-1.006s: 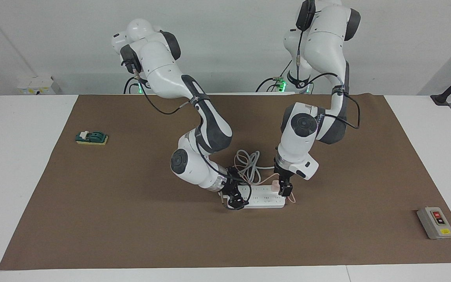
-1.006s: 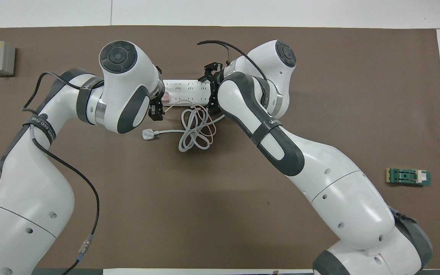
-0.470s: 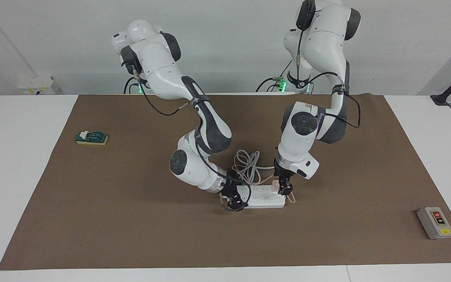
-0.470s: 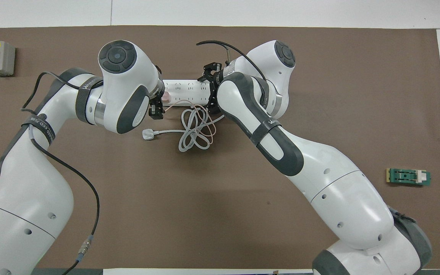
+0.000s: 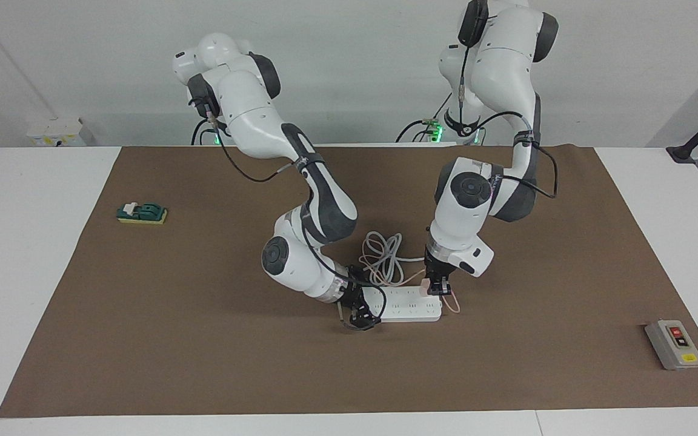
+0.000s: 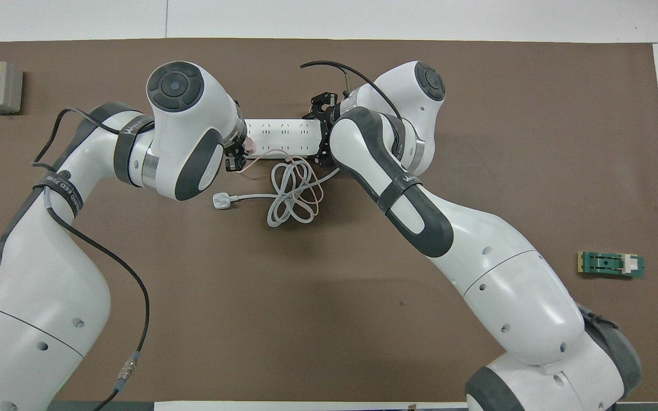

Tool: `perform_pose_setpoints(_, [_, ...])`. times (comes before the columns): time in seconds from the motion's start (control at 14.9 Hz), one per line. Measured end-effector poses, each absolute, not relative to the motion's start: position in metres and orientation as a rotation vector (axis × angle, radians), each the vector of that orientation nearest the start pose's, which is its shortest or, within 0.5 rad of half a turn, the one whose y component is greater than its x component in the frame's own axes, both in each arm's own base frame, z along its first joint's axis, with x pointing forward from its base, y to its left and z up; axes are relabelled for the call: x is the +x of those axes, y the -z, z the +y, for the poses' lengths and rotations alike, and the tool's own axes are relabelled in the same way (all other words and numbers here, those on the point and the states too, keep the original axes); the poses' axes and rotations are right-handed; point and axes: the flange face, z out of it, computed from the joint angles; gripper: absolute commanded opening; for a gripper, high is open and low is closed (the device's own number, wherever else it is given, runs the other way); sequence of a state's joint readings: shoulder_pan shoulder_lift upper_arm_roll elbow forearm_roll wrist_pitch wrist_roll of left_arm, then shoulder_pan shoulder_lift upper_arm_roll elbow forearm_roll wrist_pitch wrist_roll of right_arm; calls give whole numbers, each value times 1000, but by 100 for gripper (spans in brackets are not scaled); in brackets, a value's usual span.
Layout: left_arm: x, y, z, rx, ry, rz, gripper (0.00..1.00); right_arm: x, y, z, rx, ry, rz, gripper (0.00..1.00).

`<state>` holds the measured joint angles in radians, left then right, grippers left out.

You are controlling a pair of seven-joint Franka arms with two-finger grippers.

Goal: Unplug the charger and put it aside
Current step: 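Grasp the pink charger with the left gripper while the right gripper holds the strip, then pull the charger out with the left gripper while the right gripper holds the strip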

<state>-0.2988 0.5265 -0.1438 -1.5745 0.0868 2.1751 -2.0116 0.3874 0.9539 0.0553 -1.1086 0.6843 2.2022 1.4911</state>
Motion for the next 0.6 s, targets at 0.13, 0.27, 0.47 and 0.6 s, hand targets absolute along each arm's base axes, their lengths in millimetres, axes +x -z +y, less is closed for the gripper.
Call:
perform_pose_setpoints(0.13, [639, -345, -283, -2304, 48, -2243, 0, 710, -255, 344, -1958, -588, 1739, 53])
perform_pose_setpoints(0.27, [639, -345, -284, -2308, 53, -2238, 0, 710, -255, 344, -1957, -588, 1739, 53])
perform_pose_setpoints(0.47, [638, -345, -284, -2308, 55, -2238, 0, 710, -255, 344, -1957, -588, 1740, 53])
perform_pose_setpoints(0.6, [639, -345, -284, -2308, 55, -2238, 0, 710, -255, 344, -1957, -588, 1740, 53])
